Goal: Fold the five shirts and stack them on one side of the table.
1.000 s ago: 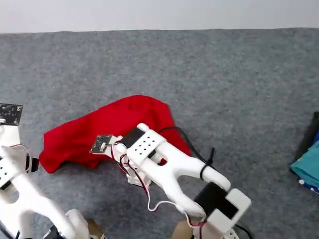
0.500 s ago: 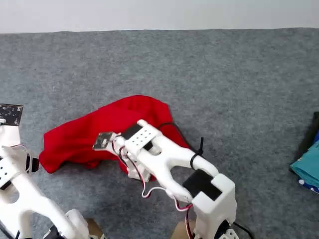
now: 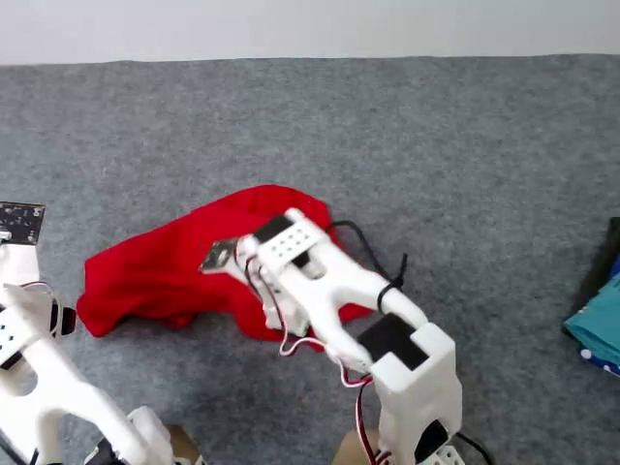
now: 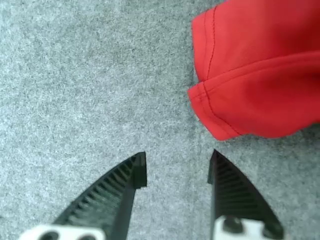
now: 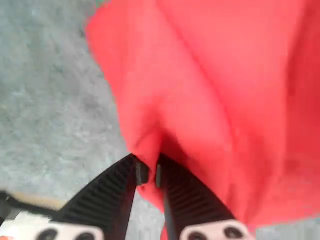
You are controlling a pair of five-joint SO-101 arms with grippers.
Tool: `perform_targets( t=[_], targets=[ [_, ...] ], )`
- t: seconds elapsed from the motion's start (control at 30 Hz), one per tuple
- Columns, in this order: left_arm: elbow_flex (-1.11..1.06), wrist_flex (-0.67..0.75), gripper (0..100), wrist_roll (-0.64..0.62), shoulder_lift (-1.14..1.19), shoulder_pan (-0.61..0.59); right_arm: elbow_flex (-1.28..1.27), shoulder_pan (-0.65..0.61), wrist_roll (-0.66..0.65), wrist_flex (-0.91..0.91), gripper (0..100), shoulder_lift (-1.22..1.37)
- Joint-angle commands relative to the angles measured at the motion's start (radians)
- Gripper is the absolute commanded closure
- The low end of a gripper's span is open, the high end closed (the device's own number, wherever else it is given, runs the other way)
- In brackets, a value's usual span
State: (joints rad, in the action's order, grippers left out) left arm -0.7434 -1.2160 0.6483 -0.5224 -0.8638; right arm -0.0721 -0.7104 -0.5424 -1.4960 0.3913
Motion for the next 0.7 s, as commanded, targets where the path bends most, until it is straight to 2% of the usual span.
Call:
perform_targets(
  t=[0.0,0.17,0.3,0.57,0.67],
  targets=[
    [0.007,0.011,80,-0.003,-0.025,-0.006,0.158,0.062,-0.012,-0.097,98.7,-0.084],
    [0.031,0.008,80,-0.058,-0.026,-0.005,0.361,0.099,-0.072,-0.225,98.7,-0.173],
    [0.124,-0.066,80,-0.129,-0.026,0.002,0.486,0.127,-0.071,-0.3,98.7,-0.219],
    [0.209,-0.18,79,-0.121,-0.026,0.158,0.505,0.209,-0.069,-0.298,98.7,-0.291],
    [0.2,-0.175,79,-0.055,-0.017,0.212,0.505,0.251,-0.069,-0.298,98.7,-0.294]
  ],
)
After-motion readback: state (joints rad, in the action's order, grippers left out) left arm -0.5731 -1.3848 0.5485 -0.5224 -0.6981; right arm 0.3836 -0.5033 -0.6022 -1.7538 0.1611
